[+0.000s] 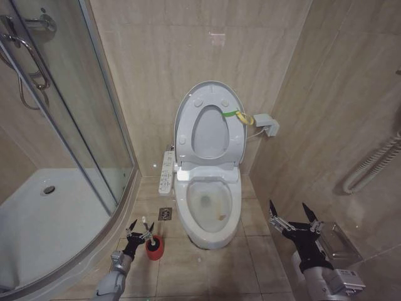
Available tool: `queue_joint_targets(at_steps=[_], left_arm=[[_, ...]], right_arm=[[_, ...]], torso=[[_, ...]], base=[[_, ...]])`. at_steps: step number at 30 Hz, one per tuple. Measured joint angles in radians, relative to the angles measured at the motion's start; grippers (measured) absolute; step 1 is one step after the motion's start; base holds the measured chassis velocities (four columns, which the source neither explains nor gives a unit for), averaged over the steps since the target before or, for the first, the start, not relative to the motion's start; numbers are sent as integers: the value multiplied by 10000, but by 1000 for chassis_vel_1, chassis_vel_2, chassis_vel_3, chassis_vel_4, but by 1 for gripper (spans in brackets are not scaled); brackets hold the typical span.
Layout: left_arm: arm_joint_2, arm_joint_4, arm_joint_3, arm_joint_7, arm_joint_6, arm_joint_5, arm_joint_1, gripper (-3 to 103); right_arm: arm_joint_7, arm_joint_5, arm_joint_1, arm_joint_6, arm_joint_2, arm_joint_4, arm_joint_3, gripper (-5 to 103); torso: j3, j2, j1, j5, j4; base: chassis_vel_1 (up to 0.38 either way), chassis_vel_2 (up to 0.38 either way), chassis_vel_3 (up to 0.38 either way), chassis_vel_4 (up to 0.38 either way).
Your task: Open the toilet lid, clean the toilet bowl with a toilet brush, close the toilet lid, and flush.
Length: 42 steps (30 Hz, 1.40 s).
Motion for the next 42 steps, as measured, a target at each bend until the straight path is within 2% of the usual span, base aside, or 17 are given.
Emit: queue_joint_targets(at_steps=[18,19,26,27,32,33,40,41,42], left_arm=[[71,284,9,210,-119,-152,-251,100],[71,288,17,249,-122,-161,-261,93],[24,351,23,407,-142,-224,-269,93],[17,354,23,420,-146,-230,-269,71],[35,354,6,490,-160,-238,-262,71],[51,354,0,520,-164,-238,-259,44],[117,304,-29,619,-175,-239,-204,44],[122,279,-34,628,-177,-229,-185,24],[125,269,-41,635,-181,-199,-173,24]], right_arm=[[0,0,0,0,0,0,0,100],[0,0,0,0,0,0,0,100],[0,0,0,0,0,0,0,100],[-1,0,0,0,0,0,0,100],[0,0,0,0,0,0,0,100],[0,0,0,0,0,0,0,100],[0,0,0,0,0,0,0,100],[0,0,0,0,0,0,0,100],[0,0,0,0,0,0,0,100]], torso=[[0,0,0,0,0],[0,0,0,0,0],[0,0,0,-1,0],[0,0,0,-1,0],[0,0,0,-1,0],[0,0,0,-1,0],[0,0,0,-1,1],[0,0,0,-1,0],[0,0,0,-1,0]], base=[[0,0,0,0],[0,0,0,0],[0,0,0,0],[0,0,0,0],[0,0,0,0],[0,0,0,0],[0,0,0,0],[0,0,0,0],[0,0,0,0]])
